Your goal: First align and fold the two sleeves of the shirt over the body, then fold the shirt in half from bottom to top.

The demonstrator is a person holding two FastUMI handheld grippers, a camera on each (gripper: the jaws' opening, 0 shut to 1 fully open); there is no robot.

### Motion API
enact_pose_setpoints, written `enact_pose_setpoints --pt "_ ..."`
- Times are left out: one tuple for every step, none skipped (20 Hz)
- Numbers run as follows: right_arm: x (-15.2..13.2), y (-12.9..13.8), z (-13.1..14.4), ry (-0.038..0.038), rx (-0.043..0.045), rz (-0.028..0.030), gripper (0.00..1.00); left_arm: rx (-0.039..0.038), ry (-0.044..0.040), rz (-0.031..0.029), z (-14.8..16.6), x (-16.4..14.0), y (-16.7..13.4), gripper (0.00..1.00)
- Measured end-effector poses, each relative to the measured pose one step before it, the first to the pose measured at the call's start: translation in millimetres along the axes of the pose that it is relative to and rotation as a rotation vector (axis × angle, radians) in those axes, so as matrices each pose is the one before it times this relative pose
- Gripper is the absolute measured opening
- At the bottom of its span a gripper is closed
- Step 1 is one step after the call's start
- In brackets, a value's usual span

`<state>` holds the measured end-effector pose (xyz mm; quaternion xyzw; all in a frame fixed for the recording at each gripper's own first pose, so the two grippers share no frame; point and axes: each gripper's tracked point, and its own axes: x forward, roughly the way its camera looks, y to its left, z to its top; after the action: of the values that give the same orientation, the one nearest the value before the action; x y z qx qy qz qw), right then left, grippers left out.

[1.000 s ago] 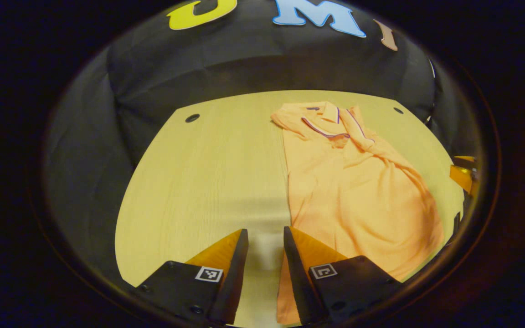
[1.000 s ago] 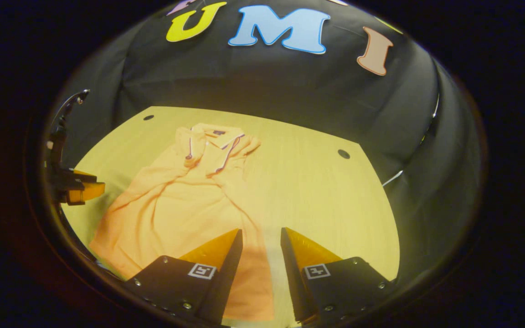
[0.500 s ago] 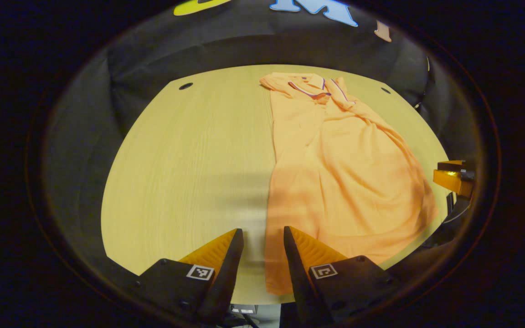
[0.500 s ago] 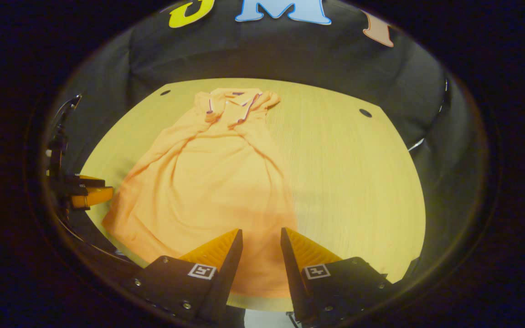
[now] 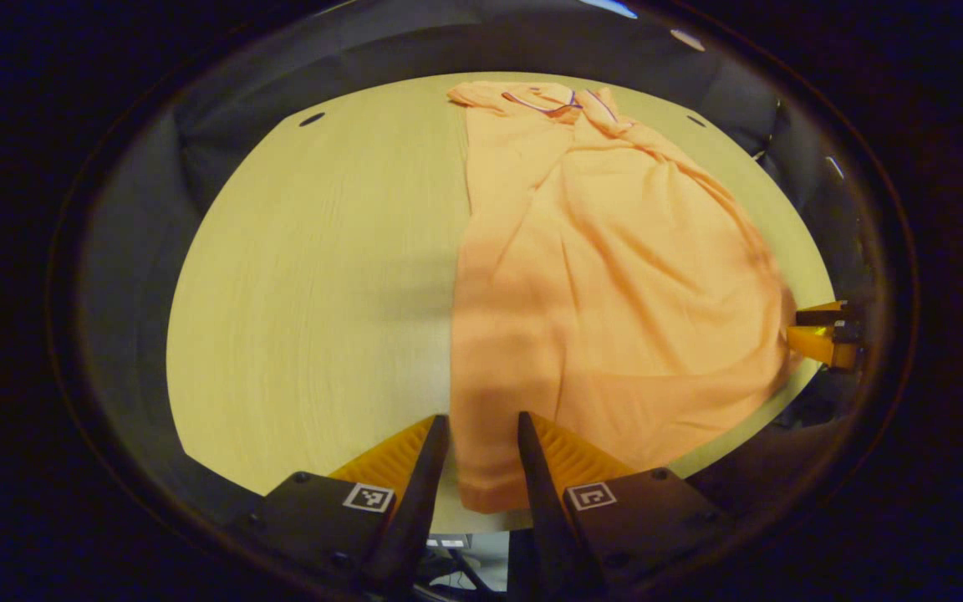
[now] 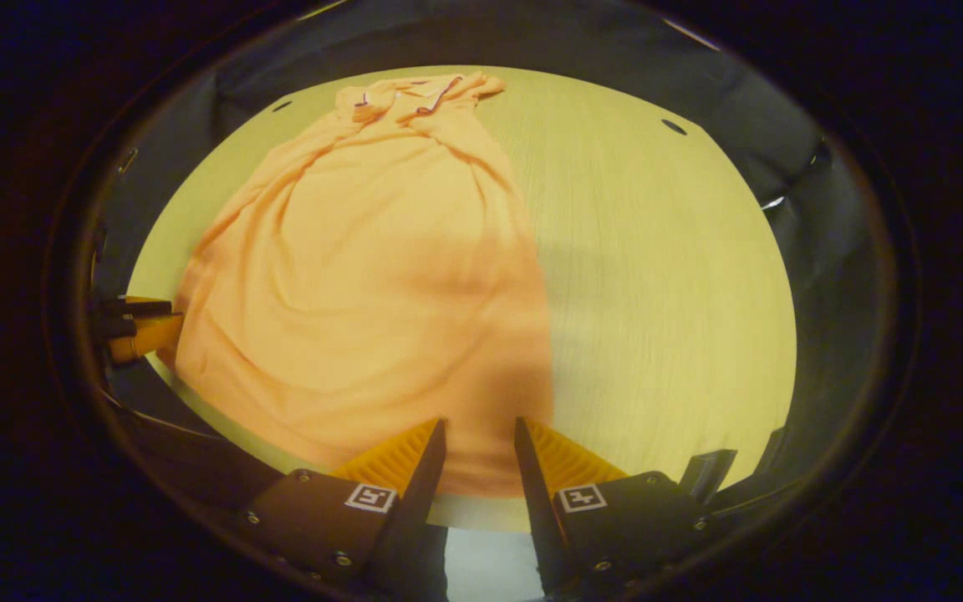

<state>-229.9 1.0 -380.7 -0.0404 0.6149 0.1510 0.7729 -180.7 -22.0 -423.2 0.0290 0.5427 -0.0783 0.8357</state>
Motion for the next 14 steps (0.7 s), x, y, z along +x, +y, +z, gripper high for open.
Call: enact_pose_setpoints --pt "0.67 0.73 -1.0 0.02018 -0.00069 0.00055 0.56 0.00612 0.02096 0.00256 -1.21 0.73 0.27 0.61" --pt "0.92 0.18 4.1 -0.0069 0.00286 -0.00172 0.55 0.00776 0.01765 0.00586 1.36 0.5 0.54 0.61" --pt "1.29 0.76 0.96 0.01521 0.00052 0.00096 0.55 0.00269 0.02409 0.00456 0.29 0.41 0.4 0.62" --pt "0.83 2.21 0.03 0.01779 -0.00099 0.00751 0.55 -0.00105 0.0208 0.00023 0.77 0.39 -0.37 0.63" --pt "0.28 0.37 0.48 0.02693 -0.01031 0.00163 0.56 -0.00571 0.02226 -0.00578 0.35 0.83 -0.8 0.64" --pt "0.45 -0.06 -1.0 0.03186 -0.00732 -0.00097 0.58 -0.01006 0.01217 -0.00571 1.31 0.55 0.32 0.63" --pt "0.85 0.69 1.76 0.02761 0.00113 -0.00301 0.57 -0.01391 0.01611 -0.00619 -0.47 -0.71 0.0 0.65" --pt "0.24 -0.06 -0.76 0.0263 0.00487 -0.00217 0.58 -0.00824 0.00338 -0.00428 1.41 0.44 0.16 0.63" --pt "0.93 1.02 0.52 0.01872 0.00078 0.00241 0.57 0.01092 0.00438 -0.00148 -0.2 0.95 -1.56 0.64" --pt "-0.9 -0.41 1.5 0.00879 0.00708 -0.00233 0.58 0.01588 -0.00043 -0.00161 0.63 -0.76 -2.36 0.64" --pt "0.22 -0.23 -0.46 0.00828 -0.00336 0.00337 0.55 0.01957 -0.00666 -0.00658 0.88 1.31 -2.9 0.63" --pt "0.02 0.27 0.28 0.00044 -0.00651 0.00335 0.58 0.02067 0.00672 -0.00081 -0.5 0.09 -2.12 0.57" --pt "1.25 -0.68 -1.7 0.00409 -0.001 -0.00138 0.57 0.01419 -0.00388 -0.00991 -0.31 -0.69 -3.09 0.52" --pt "-1.79 -4.93 1.93 0.00373 0.00119 -0.01197 0.55 0.00563 -0.03261 -0.00178 7.66 -1.08 -0.8 0.5"
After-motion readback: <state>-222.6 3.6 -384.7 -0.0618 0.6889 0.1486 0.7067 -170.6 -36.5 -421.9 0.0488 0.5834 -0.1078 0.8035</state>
